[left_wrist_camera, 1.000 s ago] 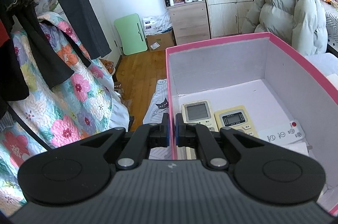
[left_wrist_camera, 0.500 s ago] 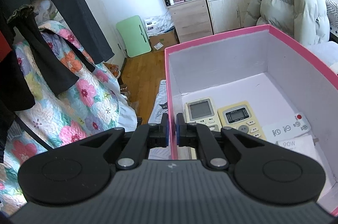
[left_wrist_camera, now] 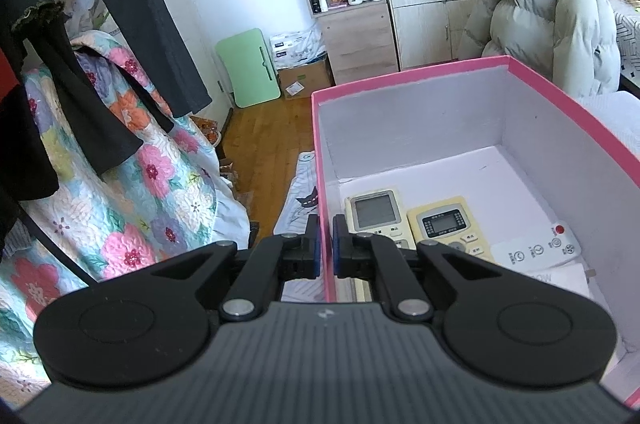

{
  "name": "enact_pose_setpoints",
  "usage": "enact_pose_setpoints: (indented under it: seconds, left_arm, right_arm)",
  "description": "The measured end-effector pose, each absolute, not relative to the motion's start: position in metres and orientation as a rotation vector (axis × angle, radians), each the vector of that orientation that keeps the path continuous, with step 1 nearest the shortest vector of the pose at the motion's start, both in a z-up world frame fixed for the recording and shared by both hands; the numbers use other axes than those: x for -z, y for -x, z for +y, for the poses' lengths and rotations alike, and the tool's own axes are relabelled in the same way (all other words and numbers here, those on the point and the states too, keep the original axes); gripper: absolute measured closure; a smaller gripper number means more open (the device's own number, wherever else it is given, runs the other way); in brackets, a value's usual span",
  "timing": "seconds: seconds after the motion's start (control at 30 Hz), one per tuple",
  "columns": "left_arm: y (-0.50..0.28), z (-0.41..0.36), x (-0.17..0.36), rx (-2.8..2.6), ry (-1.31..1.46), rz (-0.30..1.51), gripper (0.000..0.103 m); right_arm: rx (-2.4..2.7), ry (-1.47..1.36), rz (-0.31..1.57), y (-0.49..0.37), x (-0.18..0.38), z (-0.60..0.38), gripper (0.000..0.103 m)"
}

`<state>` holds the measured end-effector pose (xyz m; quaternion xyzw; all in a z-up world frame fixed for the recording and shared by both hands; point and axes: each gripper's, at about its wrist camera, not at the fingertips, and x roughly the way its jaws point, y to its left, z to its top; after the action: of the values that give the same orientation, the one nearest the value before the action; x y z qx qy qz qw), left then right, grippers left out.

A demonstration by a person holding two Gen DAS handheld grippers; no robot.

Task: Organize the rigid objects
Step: 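Carry the white cube charger into the pink box and release it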

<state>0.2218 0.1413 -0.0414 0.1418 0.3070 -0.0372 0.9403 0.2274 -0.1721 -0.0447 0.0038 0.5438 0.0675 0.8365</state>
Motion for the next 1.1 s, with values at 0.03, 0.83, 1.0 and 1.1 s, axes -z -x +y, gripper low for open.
enact_pose_setpoints:
  seconds: [0.03, 0.83, 1.0, 1.1]
  left_arm:
    - [-0.222, 0.141, 0.041, 0.076, -0.291, 0.625, 0.099]
    - [-0.222, 0.146, 0.041, 0.076, -0.265, 0.615, 0.099]
    - [-0.223, 0.146, 0.041, 0.075, -0.258, 0.616, 0.099]
    - [-0.223, 0.145, 0.042, 0.076, -0.257, 0.616, 0.099]
  right_arm:
    - [-0.17, 0.0, 1.128, -0.226, 0.033, -0.166, 0.04]
    - [-0.578, 0.683, 0.974, -0.278, 0.033, 0.041, 0.04]
    - [-0.532, 0.652, 1.021, -0.292, 0.043, 0.045, 0.04]
    - [-0.547, 0.65, 1.047, -0.294, 0.044, 0.052, 0.041]
